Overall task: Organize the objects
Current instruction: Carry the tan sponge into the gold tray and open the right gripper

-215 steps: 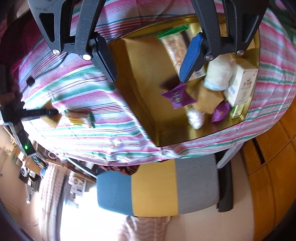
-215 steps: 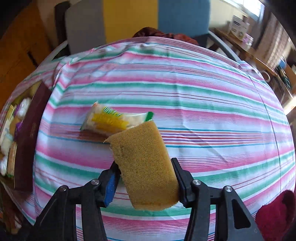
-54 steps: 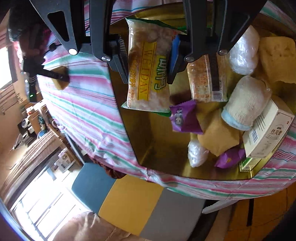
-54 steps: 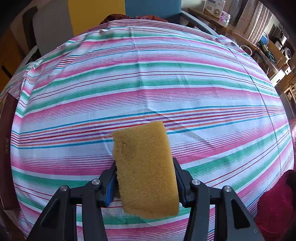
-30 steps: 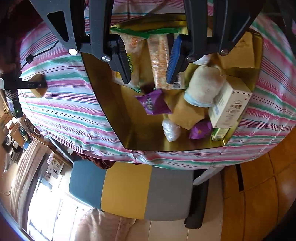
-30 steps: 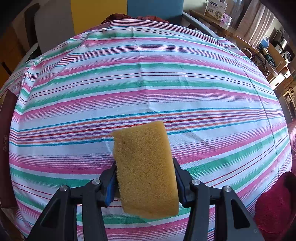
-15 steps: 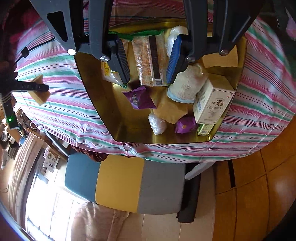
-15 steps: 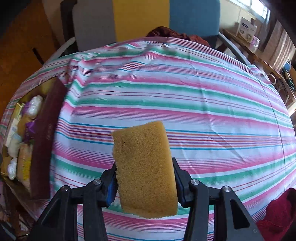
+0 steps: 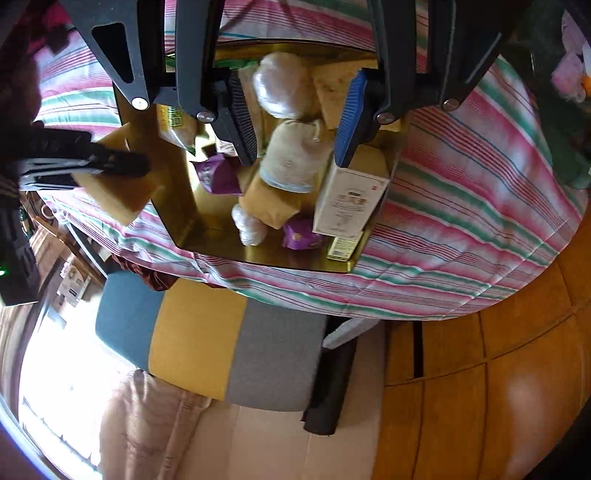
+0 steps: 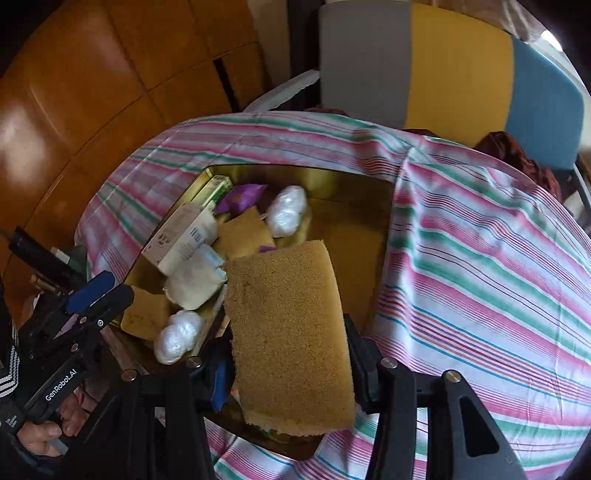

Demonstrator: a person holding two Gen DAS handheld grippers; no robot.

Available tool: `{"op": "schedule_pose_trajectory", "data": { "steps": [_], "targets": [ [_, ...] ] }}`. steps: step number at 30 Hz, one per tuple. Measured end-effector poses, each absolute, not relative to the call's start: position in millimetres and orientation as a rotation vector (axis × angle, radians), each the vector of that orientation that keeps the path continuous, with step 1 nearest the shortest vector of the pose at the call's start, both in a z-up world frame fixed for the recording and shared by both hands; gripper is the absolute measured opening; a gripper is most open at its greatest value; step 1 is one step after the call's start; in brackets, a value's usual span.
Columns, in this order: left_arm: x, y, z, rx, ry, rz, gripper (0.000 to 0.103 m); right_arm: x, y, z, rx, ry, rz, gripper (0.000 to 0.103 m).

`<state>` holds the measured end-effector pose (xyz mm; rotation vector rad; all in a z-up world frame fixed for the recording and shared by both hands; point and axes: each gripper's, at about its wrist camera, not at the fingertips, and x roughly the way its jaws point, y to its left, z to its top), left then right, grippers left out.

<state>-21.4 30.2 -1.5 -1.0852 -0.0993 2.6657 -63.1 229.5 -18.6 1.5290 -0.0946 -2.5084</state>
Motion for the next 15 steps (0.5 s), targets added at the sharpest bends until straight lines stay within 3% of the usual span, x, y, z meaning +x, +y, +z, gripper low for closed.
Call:
{"op": "schedule_pose_trajectory", "data": {
  "steps": [6,15],
  "targets": [
    [-24.2,19.2,-10.4,-1.128,-0.118,2.667,0.046,-102.6,203.2,-72.0,1.702,0.007,-2.453,0.052],
    [-27.6,11.6,-19.3,-1.152,-0.145,2.668,0.052,-95.7,211.0,-65.1,1.622,-0.033,-2.49,0.055]
  ]
}}
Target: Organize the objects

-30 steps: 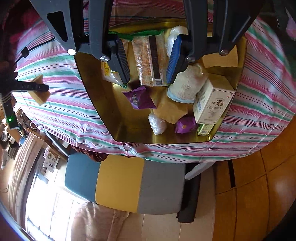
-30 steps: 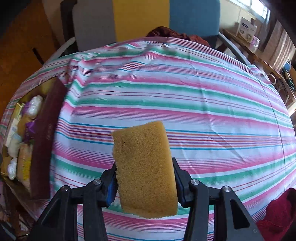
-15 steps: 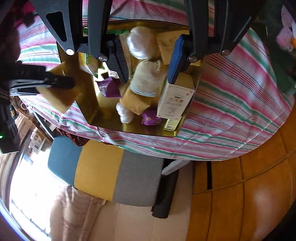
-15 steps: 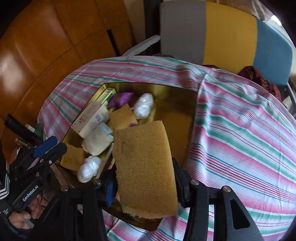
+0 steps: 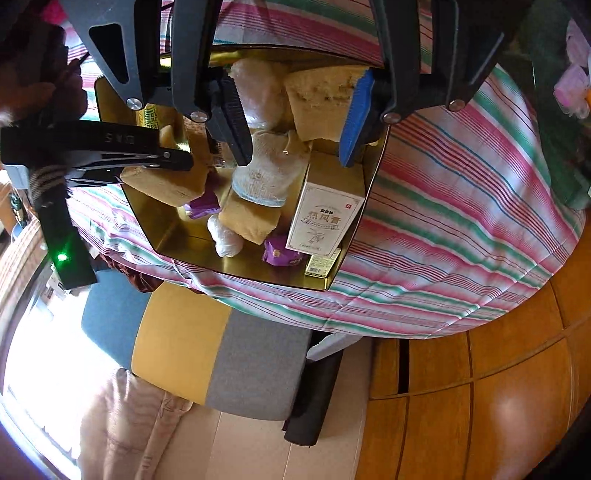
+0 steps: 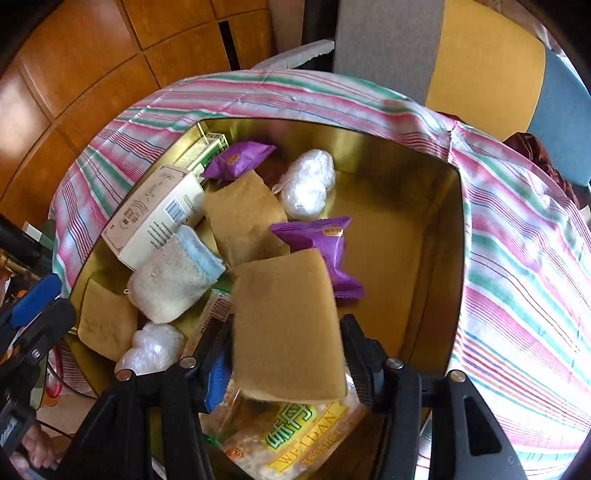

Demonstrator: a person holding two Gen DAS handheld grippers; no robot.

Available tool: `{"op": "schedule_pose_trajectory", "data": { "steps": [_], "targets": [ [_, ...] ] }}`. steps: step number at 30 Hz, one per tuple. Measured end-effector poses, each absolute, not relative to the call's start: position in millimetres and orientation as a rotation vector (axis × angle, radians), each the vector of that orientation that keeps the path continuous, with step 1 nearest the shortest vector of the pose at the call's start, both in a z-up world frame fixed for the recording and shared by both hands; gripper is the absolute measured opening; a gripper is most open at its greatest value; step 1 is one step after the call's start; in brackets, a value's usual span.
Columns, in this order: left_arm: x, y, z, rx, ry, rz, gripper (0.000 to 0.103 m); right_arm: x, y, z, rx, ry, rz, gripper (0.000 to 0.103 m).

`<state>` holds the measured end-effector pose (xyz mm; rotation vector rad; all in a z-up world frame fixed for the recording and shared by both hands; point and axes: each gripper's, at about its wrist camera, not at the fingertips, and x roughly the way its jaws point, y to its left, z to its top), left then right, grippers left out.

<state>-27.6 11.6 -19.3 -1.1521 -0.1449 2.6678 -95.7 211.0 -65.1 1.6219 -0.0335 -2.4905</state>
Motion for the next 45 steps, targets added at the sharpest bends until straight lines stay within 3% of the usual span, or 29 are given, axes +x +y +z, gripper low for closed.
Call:
{"op": "schedule_pose_trajectory", "data": {
  "steps": [7,8,10,12,23,30,38,45],
  "targets": [
    [-26.9,11.9,-19.0,-1.148,-0.143,2.676,0.057,-81.0,217.0,-52.3,1.535,-0.038,-2.582,0.054],
    [-27.2,12.8,-18.6,-1.146,-0.137,2.678,0.057,-81.1,216.3,-53.5,1.537,-0.019,-2.591,0.045],
    [-26.2,14.7,-17.4,-1.14,-0.121,2.685,0.058,-82.7,214.8,-56.2,1.54,-0.002,-2.597,0.045],
    [-24.3,16.4,-15.1,-1.135,-0.106,2.696,0.066,-87.3,215.3,-58.0,1.534,-0.008,-2.61,0.045],
    [-14.8,21.3,-5.0,-1.104,-0.035,2.765,0.083,-84.2,224.5,-59.2,1.523,-0.096,-2.635,0.049],
    [-6.0,27.0,-1.4,-1.087,-0.002,2.783,0.102,-57.7,225.6,-46.4,1.456,-0.105,-2.732,0.05],
    [3.9,38.1,0.8,-1.091,0.075,2.826,0.103,-3.6,229.6,-28.9,1.348,-0.12,-2.916,0.054],
    [16.4,35.2,8.1,-1.015,0.014,2.844,0.103,28.1,230.8,-15.2,1.241,-0.129,-3.056,0.056]
  ]
}}
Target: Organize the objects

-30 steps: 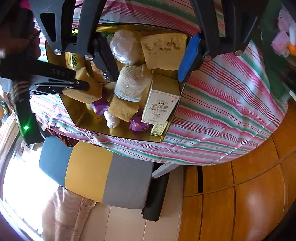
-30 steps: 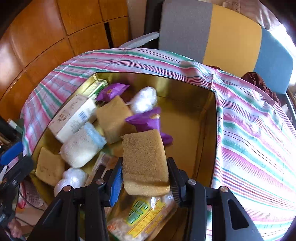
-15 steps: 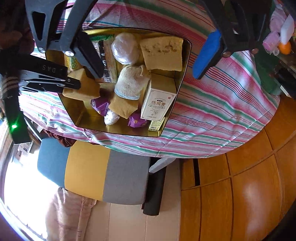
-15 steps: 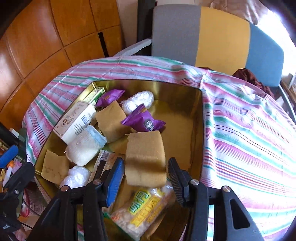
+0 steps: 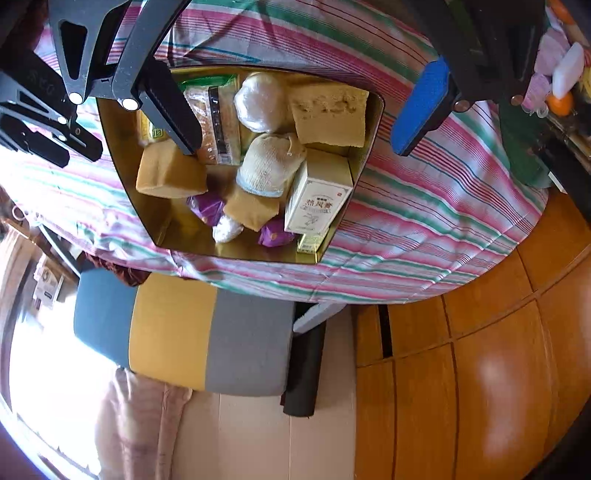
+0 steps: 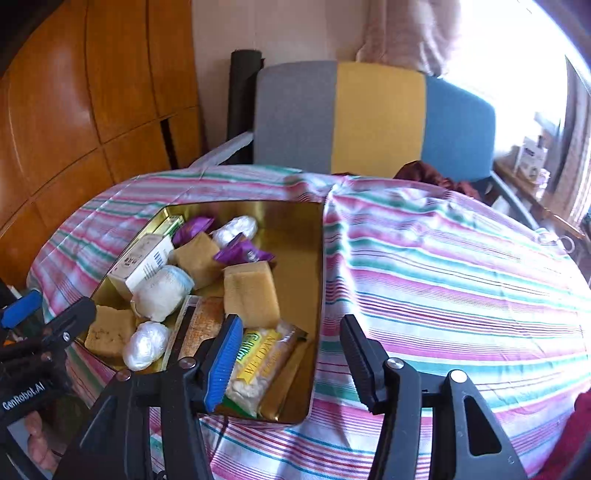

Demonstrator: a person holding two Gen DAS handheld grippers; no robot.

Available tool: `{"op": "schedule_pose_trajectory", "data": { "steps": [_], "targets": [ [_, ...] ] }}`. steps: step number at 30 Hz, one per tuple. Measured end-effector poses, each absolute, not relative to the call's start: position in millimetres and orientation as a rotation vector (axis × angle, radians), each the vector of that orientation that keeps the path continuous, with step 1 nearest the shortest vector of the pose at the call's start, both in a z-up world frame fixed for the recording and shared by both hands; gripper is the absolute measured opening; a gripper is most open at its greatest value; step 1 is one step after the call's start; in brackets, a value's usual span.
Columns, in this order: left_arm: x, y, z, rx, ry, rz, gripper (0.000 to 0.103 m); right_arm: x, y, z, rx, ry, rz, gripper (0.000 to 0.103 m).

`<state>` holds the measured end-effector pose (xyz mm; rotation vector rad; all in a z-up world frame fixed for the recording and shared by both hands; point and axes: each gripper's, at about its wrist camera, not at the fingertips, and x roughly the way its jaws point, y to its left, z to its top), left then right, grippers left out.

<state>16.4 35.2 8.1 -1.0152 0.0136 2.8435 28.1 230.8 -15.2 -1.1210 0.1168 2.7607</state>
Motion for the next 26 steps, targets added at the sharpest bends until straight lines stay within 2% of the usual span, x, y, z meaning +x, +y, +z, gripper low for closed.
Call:
{"op": "schedule_pose_trajectory", "data": {
  "steps": [26],
  "targets": [
    [18.6,32.0,11.4,-0.991,-0.009,2.841,0.103,19.6,216.0,-17.3,-1.143,0.09,2.781,0.056]
  ]
}}
